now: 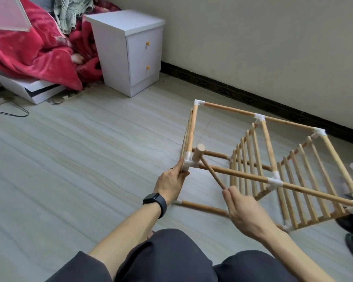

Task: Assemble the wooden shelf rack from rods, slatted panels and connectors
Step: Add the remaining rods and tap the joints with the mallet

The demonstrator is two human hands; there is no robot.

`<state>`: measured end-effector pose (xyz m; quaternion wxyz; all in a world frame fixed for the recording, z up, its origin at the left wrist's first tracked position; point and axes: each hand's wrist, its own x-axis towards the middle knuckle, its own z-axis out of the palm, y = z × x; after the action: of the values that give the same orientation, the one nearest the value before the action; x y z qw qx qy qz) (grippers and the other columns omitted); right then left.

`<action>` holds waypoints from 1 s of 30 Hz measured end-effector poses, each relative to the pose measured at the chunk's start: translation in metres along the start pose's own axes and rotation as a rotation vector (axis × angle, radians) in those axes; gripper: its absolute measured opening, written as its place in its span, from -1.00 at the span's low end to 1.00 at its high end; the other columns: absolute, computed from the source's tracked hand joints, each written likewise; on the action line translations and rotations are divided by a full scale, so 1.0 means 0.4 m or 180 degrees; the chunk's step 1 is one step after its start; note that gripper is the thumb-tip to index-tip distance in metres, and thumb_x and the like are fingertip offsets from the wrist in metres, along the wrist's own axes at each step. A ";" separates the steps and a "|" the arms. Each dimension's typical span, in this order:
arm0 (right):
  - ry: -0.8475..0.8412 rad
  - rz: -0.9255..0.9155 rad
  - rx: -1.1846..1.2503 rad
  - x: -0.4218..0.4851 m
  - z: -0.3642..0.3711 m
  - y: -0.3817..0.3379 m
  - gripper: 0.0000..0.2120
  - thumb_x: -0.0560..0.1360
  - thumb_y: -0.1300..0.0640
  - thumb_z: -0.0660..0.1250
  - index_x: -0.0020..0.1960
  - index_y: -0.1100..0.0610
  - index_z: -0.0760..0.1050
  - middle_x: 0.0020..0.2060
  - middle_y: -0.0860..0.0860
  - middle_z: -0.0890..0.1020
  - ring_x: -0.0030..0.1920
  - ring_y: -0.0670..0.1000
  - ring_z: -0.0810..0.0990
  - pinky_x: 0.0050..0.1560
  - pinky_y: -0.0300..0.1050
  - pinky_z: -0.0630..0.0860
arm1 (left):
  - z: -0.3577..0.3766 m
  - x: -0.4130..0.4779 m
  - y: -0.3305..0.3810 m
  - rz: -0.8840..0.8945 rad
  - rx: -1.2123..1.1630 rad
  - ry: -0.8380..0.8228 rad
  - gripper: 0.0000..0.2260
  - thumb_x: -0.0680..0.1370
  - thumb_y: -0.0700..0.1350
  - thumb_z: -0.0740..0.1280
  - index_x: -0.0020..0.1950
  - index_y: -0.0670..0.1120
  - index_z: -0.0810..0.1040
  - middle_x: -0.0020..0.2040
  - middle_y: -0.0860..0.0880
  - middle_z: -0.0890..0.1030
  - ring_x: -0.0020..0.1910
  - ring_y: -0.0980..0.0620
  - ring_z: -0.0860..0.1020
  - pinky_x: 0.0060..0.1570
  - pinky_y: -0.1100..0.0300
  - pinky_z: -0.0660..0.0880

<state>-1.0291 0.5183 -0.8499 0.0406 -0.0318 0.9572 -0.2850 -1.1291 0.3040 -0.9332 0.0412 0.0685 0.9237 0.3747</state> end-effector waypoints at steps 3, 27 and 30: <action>0.0638 -0.0264 0.0623 -0.010 -0.007 0.004 -0.61 0.66 -0.22 -0.02 -0.15 0.01 0.34 -0.47 0.02 0.46 -0.53 0.11 0.37 -0.52 0.07 0.34 | 0.001 0.000 -0.003 0.0013 -0.0023 0.0014 -0.48 0.69 0.05 0.17 0.64 0.11 0.10 0.03 -0.14 0.63 0.00 -0.14 0.60 -0.03 0.02 0.54; 0.0165 -0.0292 -0.0359 -0.011 0.004 -0.012 -0.70 0.67 -0.15 -0.06 -0.14 -0.05 0.25 -0.51 0.00 0.43 -0.56 -0.01 0.36 -0.52 -0.09 0.32 | -0.010 0.016 0.001 0.0019 0.0126 -0.0077 -0.46 0.69 0.08 0.16 0.65 0.14 0.07 -0.03 -0.08 0.60 0.00 -0.11 0.60 -0.01 0.03 0.55; 0.0228 -0.0144 -0.0217 0.006 -0.004 -0.010 -0.62 0.63 -0.21 -0.07 -0.17 0.01 0.31 -0.49 0.06 0.47 -0.53 0.00 0.38 -0.46 0.04 0.38 | -0.009 0.016 0.001 0.0070 0.0098 -0.0101 -0.49 0.68 0.12 0.19 0.62 0.19 0.16 0.11 -0.08 0.65 0.09 -0.10 0.61 0.04 0.00 0.58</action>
<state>-1.0315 0.5156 -0.8465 -0.0012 -0.0446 0.9662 -0.2540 -1.1358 0.3028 -0.9307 0.0507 0.0852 0.9278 0.3596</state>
